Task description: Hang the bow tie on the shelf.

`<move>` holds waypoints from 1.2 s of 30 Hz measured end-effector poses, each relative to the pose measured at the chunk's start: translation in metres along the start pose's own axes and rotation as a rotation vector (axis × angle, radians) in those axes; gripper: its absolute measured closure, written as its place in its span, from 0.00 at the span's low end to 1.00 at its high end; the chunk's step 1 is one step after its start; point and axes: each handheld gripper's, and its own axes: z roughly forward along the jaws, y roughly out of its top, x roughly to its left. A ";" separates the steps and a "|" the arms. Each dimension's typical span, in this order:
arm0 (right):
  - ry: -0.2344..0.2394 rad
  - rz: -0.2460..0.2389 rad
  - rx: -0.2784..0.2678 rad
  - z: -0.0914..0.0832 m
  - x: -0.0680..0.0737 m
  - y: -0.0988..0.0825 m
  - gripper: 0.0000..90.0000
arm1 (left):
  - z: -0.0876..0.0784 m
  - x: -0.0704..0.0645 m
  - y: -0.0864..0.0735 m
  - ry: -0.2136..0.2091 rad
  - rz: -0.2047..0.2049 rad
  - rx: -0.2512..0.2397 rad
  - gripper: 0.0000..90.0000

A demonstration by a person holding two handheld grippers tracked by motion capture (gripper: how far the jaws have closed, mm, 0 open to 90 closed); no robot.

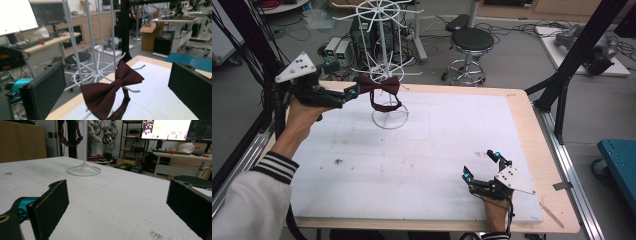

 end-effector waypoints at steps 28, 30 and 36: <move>-0.010 -0.019 0.002 0.001 0.002 0.000 0.04 | -0.101 -0.048 -0.139 0.069 0.042 -0.060 0.02; -0.009 -0.017 0.003 0.001 0.002 0.000 0.04 | -0.101 -0.048 -0.146 0.075 0.032 -0.060 0.02; -0.010 -0.017 0.006 0.001 0.002 0.000 0.04 | -0.106 -0.050 -0.186 0.143 -0.028 -0.055 0.02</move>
